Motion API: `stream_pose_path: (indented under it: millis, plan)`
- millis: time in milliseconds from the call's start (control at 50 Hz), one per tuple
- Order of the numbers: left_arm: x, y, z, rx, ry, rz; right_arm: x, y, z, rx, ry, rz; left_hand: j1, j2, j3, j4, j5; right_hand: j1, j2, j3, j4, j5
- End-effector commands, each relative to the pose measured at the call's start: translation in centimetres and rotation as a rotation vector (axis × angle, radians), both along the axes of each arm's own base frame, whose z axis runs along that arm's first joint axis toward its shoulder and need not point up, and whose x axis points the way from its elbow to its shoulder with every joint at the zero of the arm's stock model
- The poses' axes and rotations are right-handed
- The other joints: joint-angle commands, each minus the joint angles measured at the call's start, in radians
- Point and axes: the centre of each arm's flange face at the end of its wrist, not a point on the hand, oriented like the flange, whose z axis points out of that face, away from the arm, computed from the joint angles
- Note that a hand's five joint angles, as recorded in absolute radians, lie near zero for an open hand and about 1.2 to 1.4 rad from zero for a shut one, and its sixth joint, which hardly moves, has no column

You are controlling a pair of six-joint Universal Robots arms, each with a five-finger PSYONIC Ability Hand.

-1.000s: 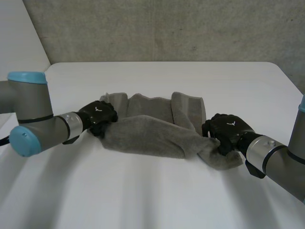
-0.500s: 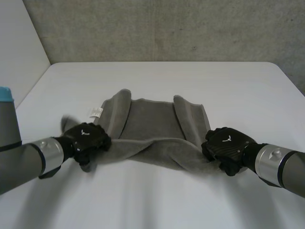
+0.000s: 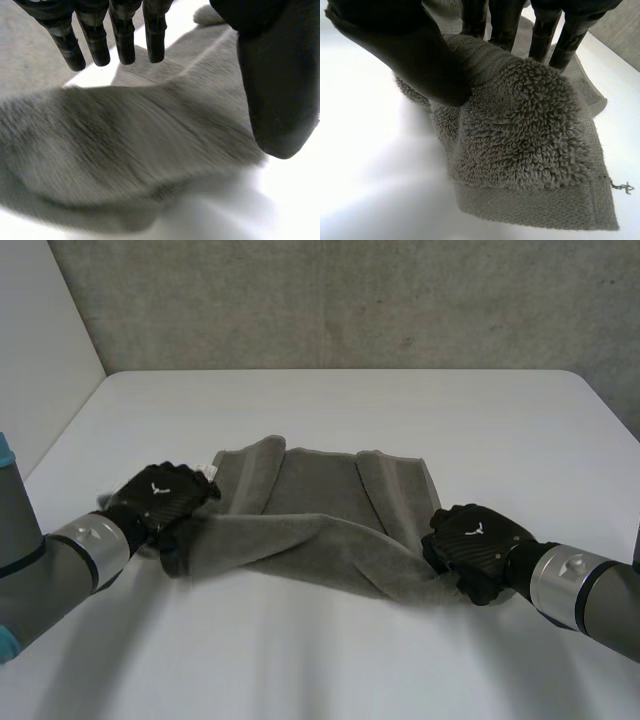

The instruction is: Fold the towel.

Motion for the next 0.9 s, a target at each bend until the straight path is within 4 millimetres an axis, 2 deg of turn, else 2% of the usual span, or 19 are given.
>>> stream_pose_path:
  millis: [20,180,280,320,440,500,560,620,640,680,780,900]
  plan:
    - [-0.4,-0.7,0.6,-0.012,0.085,0.035,0.1,0.0,0.0,0.007,-0.013,-0.007,-0.106,-0.064,-0.045,-0.056,-0.029,0.078,0.114,-0.033,-0.053,0.077]
    - [-0.6,-1.3,1.0,-0.039,0.093,0.038,0.1,0.0,-0.2,0.01,-0.013,-0.007,-0.106,-0.064,-0.045,-0.056,-0.029,0.078,0.114,-0.033,-0.053,0.077]
    - [-0.6,-1.5,-0.6,0.009,0.068,0.045,0.1,0.0,-0.2,0.012,-0.012,-0.007,-0.085,-0.044,-0.045,-0.056,-0.009,0.078,0.114,-0.033,-0.053,0.077]
    - [-0.7,-1.1,-1.4,0.049,0.047,0.06,0.1,0.0,-0.2,0.013,-0.011,-0.01,-0.07,-0.029,-0.045,-0.056,0.006,0.078,0.114,-0.033,-0.053,0.077]
    - [-0.9,0.2,-1.9,0.105,0.022,0.056,0.0,0.1,-0.4,0.019,-0.01,-0.011,-0.032,0.009,-0.045,-0.056,0.044,0.078,0.114,-0.033,-0.053,0.077]
    - [-1.3,1.7,-2.0,0.143,0.008,0.032,0.0,0.1,-0.3,0.017,-0.009,-0.013,0.21,0.252,-0.045,-0.056,0.287,0.078,0.114,-0.033,-0.053,0.077]
    - [-1.3,2.0,-1.8,0.15,0.003,0.032,0.0,0.1,-0.4,0.021,-0.007,-0.014,0.3,0.341,-0.045,-0.056,0.376,0.078,0.114,-0.033,-0.053,0.077]
    - [-0.9,2.5,-1.2,0.136,-0.009,0.063,-0.1,0.2,-0.4,0.024,-0.006,-0.015,0.792,0.833,-0.045,-0.056,0.868,0.078,0.114,-0.033,-0.053,0.077]
    - [-0.9,2.5,-1.2,0.136,-0.009,0.063,-0.2,0.3,-0.5,0.035,0.003,-0.025,0.793,0.834,-0.045,-0.056,0.869,0.078,0.114,-0.033,-0.053,0.077]
    - [-0.4,2.4,-1.1,0.129,-0.025,0.107,-0.5,0.4,-0.6,0.05,0.008,-0.036,1.061,1.103,-0.045,-0.056,1.138,0.078,0.114,-0.033,-0.053,0.077]
    - [0.4,2.9,-1.0,0.143,-0.049,0.146,-1.8,0.5,0.3,0.126,0.021,-0.083,1.063,1.104,-0.045,-0.056,1.139,0.078,0.114,-0.033,-0.053,0.077]
    - [0.6,4.1,-0.5,0.168,-0.05,0.142,-2.6,0.0,2.2,0.084,-0.001,-0.115,1.063,1.104,-0.045,-0.056,1.139,0.078,0.114,-0.033,-0.053,0.077]
